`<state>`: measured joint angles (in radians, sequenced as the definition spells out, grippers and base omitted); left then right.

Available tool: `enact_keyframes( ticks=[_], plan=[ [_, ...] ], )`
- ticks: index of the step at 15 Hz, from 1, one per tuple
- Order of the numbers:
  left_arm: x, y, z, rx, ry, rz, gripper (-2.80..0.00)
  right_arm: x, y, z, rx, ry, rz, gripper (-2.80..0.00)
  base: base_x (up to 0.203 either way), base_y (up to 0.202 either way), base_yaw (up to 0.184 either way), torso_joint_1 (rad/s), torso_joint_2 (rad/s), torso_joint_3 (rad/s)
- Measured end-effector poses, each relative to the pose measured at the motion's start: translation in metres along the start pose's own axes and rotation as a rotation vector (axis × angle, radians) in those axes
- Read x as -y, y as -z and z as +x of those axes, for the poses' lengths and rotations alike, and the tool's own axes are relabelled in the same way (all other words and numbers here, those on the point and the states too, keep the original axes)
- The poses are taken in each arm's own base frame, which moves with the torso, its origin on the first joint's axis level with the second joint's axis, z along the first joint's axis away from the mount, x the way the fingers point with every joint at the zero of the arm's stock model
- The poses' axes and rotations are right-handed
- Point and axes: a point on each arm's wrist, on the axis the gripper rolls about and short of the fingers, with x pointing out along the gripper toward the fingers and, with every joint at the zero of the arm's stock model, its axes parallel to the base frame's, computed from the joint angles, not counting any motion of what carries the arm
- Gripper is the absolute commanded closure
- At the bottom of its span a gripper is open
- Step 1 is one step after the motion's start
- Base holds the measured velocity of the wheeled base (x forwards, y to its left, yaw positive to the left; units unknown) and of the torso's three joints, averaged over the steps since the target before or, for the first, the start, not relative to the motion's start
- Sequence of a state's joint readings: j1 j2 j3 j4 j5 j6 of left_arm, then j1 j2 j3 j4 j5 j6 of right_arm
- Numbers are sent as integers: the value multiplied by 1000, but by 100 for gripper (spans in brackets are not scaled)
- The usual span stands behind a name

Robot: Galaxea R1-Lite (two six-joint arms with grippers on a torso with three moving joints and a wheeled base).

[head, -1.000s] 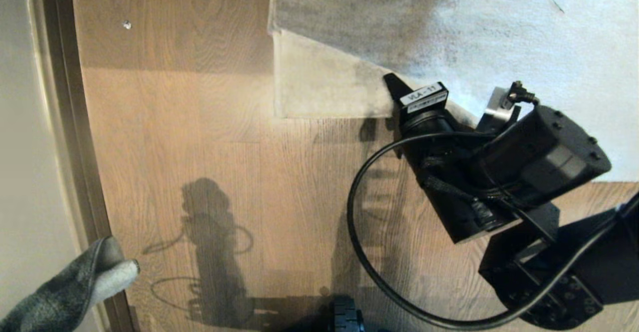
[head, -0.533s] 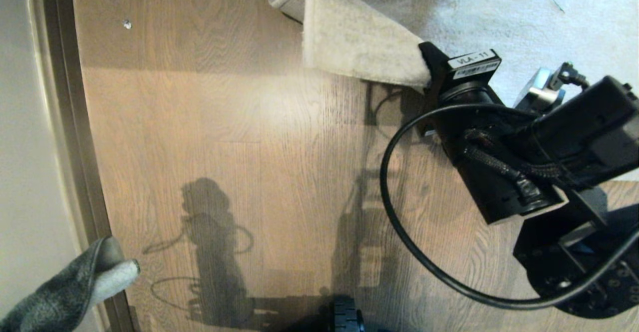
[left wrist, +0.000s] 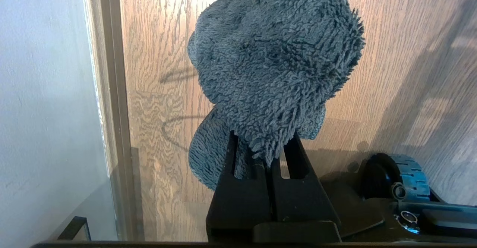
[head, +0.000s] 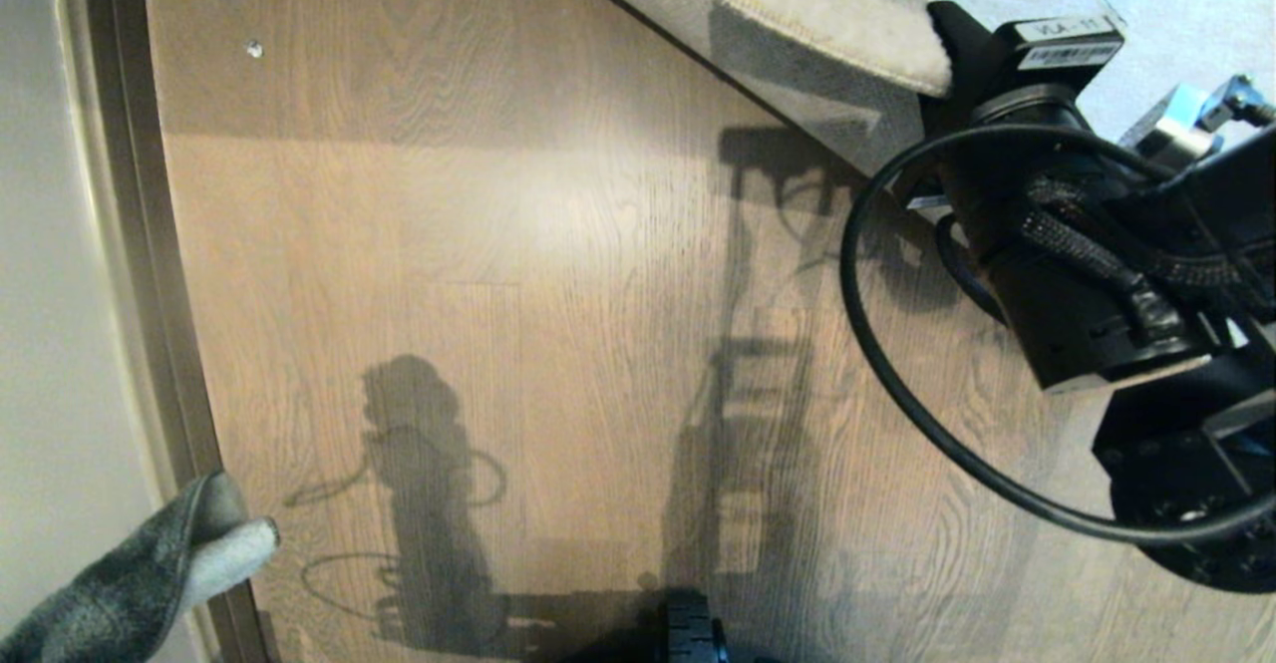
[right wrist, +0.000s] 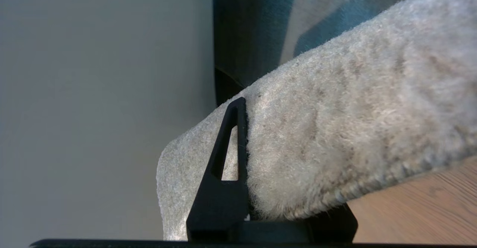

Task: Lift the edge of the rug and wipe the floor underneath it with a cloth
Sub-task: Lift up the carpet

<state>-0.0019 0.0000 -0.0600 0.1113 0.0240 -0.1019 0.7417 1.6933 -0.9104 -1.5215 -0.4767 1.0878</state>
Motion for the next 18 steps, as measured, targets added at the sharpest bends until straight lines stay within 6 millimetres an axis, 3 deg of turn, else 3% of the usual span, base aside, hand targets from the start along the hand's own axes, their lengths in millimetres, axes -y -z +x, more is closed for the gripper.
enact_keyframes(
  ticks=[18],
  plan=[
    [0,0,0,0,0,0,0,-30,-14,1,-21,-104,99,0,0,0,0,0,0,0]
  ],
)
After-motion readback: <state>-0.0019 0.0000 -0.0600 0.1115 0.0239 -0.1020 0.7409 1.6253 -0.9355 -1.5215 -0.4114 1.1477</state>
